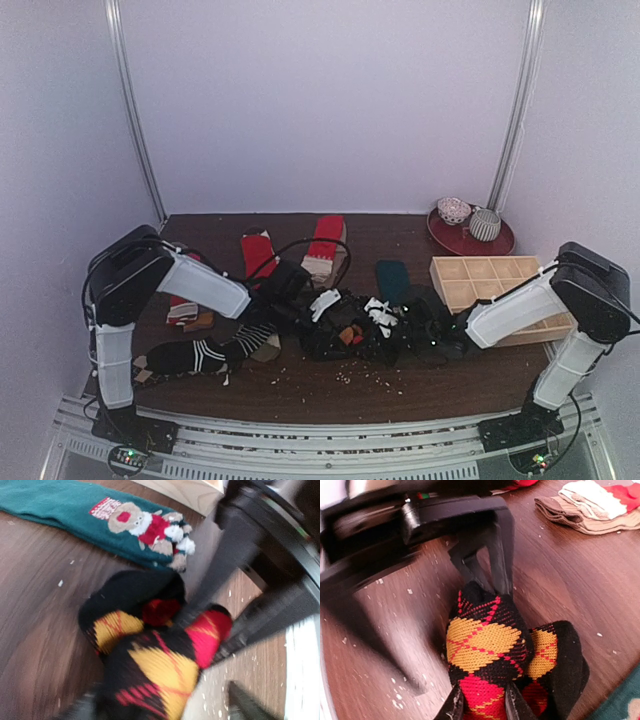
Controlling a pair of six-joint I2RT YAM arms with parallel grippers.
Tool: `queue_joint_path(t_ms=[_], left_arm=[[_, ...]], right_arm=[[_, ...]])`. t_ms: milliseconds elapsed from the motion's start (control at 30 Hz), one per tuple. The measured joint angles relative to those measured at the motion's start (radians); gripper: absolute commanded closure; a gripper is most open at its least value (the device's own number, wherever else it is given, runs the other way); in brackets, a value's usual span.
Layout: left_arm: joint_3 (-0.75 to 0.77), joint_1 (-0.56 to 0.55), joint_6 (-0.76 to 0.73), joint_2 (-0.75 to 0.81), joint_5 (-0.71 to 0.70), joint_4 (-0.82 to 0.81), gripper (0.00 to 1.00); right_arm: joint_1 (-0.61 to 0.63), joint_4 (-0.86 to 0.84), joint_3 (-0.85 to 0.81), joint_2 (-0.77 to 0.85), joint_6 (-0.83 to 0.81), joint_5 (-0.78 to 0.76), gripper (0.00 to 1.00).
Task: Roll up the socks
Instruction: Roll the sock at the center of the board.
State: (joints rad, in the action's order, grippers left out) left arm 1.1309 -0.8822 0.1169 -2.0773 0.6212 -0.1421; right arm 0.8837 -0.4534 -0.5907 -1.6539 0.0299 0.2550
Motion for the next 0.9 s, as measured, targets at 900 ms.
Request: queue_joint_path(t_ms=[900], left_arm=[[-0.351,-0.018,-0.191,0.166,-0.011,-0.440,0.19]], right_arm=[[-0.150,-0.226,0.007,-0.181,0.255,0.520,0.84]])
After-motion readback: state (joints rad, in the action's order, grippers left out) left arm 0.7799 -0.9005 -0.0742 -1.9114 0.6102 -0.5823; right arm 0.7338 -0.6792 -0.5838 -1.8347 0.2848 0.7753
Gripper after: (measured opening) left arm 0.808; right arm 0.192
